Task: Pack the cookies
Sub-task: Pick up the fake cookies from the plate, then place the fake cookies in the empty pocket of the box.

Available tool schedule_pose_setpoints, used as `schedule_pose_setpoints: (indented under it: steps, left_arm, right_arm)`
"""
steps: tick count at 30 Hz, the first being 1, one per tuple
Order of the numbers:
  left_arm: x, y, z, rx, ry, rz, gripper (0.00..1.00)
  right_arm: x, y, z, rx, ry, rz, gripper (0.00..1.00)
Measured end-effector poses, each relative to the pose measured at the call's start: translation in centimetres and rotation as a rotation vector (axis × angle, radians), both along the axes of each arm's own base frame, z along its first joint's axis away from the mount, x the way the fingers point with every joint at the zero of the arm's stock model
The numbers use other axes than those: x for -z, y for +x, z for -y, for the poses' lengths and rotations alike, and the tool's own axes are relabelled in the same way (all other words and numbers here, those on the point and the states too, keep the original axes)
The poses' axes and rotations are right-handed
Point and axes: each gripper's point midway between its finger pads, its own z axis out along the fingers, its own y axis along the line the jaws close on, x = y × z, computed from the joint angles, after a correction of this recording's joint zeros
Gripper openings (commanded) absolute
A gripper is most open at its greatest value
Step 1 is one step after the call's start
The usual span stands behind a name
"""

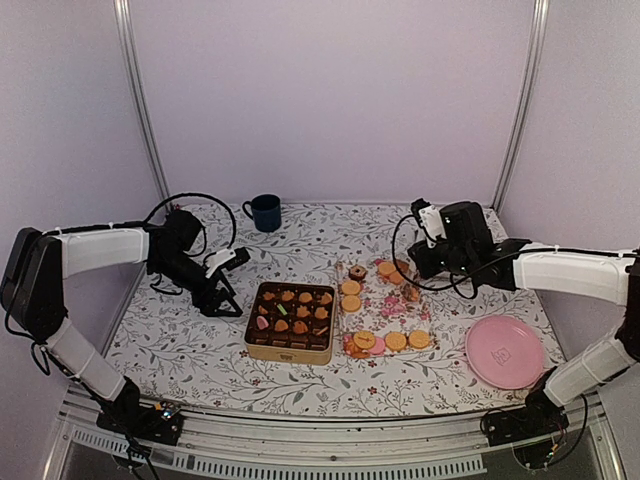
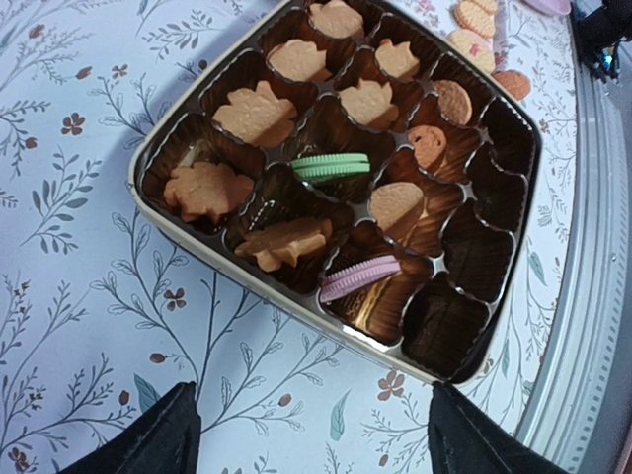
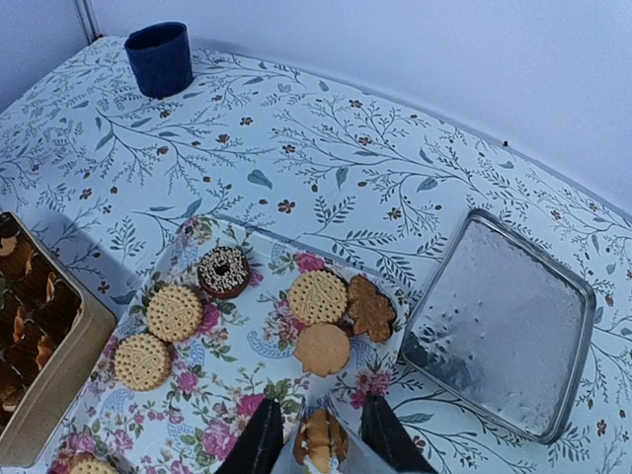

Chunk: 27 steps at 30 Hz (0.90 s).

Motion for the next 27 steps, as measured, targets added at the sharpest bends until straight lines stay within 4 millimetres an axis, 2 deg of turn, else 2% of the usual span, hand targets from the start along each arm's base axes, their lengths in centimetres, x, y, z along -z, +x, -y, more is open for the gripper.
schedule_pose_setpoints:
  steps: [7,10,13,17,21,24,27]
  left_arm:
    - [0.1,0.1,-0.3,-0.005,0.003,0.003,0.78]
    - [0.7,0.2,-1.2,-0.023,0.020,-0.002,0.77]
    - [1.7,-0.1,-2.2,-0.046,0.041,-0.021,0.76]
    - [3.0,-0.9,-2.8,-0.057,0.060,-0.044,0.77]
    - [3.2,-0.9,-2.9,-0.061,0.055,-0.043,0.76]
    - [3.1,-0.6,-3.2,-0.075,0.042,-0.039,0.77]
    - [3.0,-0.1,-3.9,-0.105,0.027,-0.039,0.76]
  right_arm:
    - [-0.5,-0.9,-0.3,-0.026,0.038,-0.017,0.00]
    - [-1.2,-1.5,-0.6,-0.040,0.056,-0.025,0.00]
    - [-2.9,-2.0,-2.1,-0.069,0.088,-0.014,0.00]
    - [-7.0,-4.6,-7.5,-0.185,0.175,0.028,0.00]
    - [-11.2,-8.2,-15.2,-0.342,0.281,0.065,0.00]
    - [-12.4,-10.0,-20.8,-0.429,0.326,0.069,0.00]
    - [-11.8,-10.9,-24.9,-0.480,0.345,0.062,0.00]
